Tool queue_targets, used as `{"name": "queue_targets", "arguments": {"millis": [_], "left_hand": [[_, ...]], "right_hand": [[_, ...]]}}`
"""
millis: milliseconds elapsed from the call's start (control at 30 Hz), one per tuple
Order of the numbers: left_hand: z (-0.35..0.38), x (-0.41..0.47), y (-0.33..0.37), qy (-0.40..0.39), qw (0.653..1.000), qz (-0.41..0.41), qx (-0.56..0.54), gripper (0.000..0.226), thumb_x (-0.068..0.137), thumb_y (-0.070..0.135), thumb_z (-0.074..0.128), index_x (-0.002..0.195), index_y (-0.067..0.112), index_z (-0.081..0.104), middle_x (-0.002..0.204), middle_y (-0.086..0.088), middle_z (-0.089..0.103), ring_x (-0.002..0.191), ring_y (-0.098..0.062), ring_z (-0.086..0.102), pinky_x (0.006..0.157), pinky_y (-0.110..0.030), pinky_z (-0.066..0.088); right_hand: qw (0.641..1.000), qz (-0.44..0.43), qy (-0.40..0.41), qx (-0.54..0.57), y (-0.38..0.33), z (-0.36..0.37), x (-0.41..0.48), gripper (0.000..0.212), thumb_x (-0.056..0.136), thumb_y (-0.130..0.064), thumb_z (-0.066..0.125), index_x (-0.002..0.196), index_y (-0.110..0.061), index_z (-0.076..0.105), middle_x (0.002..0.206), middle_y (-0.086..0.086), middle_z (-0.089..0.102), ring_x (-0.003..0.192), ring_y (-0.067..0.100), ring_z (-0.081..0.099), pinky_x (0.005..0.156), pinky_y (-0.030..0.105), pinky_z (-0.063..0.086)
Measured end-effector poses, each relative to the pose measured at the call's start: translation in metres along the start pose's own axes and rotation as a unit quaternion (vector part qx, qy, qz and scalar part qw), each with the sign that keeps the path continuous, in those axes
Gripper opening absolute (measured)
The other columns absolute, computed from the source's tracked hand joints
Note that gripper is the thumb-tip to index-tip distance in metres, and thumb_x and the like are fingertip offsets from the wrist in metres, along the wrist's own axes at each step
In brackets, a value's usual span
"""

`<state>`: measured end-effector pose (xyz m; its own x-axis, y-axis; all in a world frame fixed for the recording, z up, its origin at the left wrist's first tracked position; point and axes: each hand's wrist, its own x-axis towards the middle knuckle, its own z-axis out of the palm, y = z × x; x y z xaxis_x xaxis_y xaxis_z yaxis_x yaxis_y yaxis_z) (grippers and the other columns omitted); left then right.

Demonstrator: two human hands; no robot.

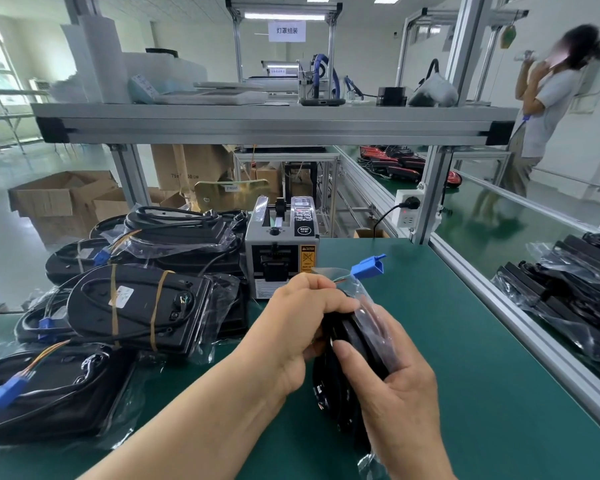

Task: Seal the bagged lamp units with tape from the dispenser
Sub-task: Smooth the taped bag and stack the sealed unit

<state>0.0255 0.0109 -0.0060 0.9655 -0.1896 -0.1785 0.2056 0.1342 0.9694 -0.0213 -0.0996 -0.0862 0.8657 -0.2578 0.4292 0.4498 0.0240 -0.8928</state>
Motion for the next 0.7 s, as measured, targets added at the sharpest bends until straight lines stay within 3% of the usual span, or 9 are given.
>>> {"name": "queue_targets", "arguments": {"millis": [100, 167, 267, 333, 400, 500, 600, 700], "left_hand": [[-0.006, -0.007, -0.001, 0.004, 1.000, -0.007, -0.008, 0.027, 0.080, 0.009, 0.074, 0.100, 0.022, 0.062, 0.061, 0.011, 0.065, 0.049, -0.004, 0.058, 0.064, -0.029, 0.047], [-0.013, -0.015, -0.007, 0.010, 1.000, -0.001, -0.020, 0.038, 0.077, 0.025, 0.080, 0.110, 0.023, 0.062, 0.073, 0.010, 0.069, 0.059, -0.007, 0.059, 0.064, -0.029, 0.049], [-0.022, -0.027, -0.022, 0.049, 0.999, -0.001, -0.018, 0.059, 0.060, 0.057, 0.078, 0.102, 0.018, 0.066, 0.067, 0.012, 0.063, 0.063, -0.007, 0.055, 0.063, -0.029, 0.052], [-0.022, -0.031, -0.029, 0.033, 0.999, -0.008, -0.017, 0.072, 0.054, 0.065, 0.080, 0.104, 0.016, 0.066, 0.077, 0.006, 0.069, 0.074, -0.013, 0.062, 0.067, -0.032, 0.056], [-0.019, -0.030, -0.029, 0.026, 1.000, 0.002, -0.008, 0.070, 0.059, 0.064, 0.084, 0.107, 0.018, 0.064, 0.089, 0.003, 0.074, 0.083, -0.014, 0.069, 0.071, -0.033, 0.058], [-0.020, -0.025, -0.022, 0.049, 0.994, 0.080, 0.054, 0.062, 0.056, 0.055, 0.083, 0.105, 0.024, 0.061, 0.086, 0.003, 0.074, 0.080, -0.014, 0.073, 0.072, -0.035, 0.060], [-0.027, -0.021, -0.018, 0.050, 0.975, 0.165, 0.141, 0.057, 0.050, 0.054, 0.078, 0.097, 0.027, 0.060, 0.086, 0.000, 0.072, 0.082, -0.019, 0.070, 0.080, -0.043, 0.059], [-0.035, -0.020, -0.026, 0.027, 0.959, 0.222, 0.172, 0.044, 0.052, 0.053, 0.079, 0.087, 0.037, 0.058, 0.083, 0.006, 0.069, 0.077, -0.011, 0.065, 0.076, -0.030, 0.056]], "right_hand": [[1.000, -0.011, -0.010, -0.002, -0.003, 0.003, -0.002, 0.062, 0.072, -0.018, 0.077, 0.132, -0.025, 0.062, 0.117, -0.011, 0.073, 0.110, 0.008, 0.069, 0.090, 0.018, 0.053], [1.000, -0.022, -0.010, -0.004, -0.004, 0.002, -0.004, 0.059, 0.072, -0.017, 0.077, 0.129, -0.027, 0.064, 0.115, -0.012, 0.073, 0.108, 0.007, 0.069, 0.087, 0.016, 0.053], [0.999, -0.036, -0.004, 0.008, -0.005, 0.004, -0.003, 0.055, 0.073, -0.022, 0.078, 0.126, -0.034, 0.066, 0.116, -0.011, 0.073, 0.108, 0.009, 0.070, 0.084, 0.016, 0.054], [0.999, -0.049, -0.001, 0.014, -0.004, 0.008, -0.001, 0.057, 0.074, -0.028, 0.075, 0.130, -0.034, 0.064, 0.122, -0.011, 0.071, 0.112, 0.010, 0.068, 0.088, 0.016, 0.053], [0.998, -0.068, -0.001, 0.013, -0.001, 0.014, 0.003, 0.059, 0.077, -0.028, 0.073, 0.134, -0.030, 0.060, 0.129, -0.013, 0.067, 0.120, 0.008, 0.063, 0.094, 0.014, 0.049], [0.996, -0.080, -0.036, 0.023, 0.003, 0.019, 0.009, 0.059, 0.086, -0.027, 0.070, 0.142, -0.030, 0.051, 0.143, -0.010, 0.057, 0.133, 0.011, 0.052, 0.105, 0.022, 0.045], [0.993, -0.079, -0.086, 0.009, 0.008, 0.011, 0.010, 0.060, 0.092, -0.009, 0.058, 0.148, -0.022, 0.042, 0.150, -0.007, 0.049, 0.139, 0.014, 0.046, 0.111, 0.026, 0.040], [0.987, -0.067, -0.137, -0.049, -0.001, -0.007, 0.006, 0.067, 0.088, -0.016, 0.062, 0.150, -0.027, 0.039, 0.150, -0.013, 0.049, 0.137, 0.010, 0.047, 0.110, 0.026, 0.040]]}}
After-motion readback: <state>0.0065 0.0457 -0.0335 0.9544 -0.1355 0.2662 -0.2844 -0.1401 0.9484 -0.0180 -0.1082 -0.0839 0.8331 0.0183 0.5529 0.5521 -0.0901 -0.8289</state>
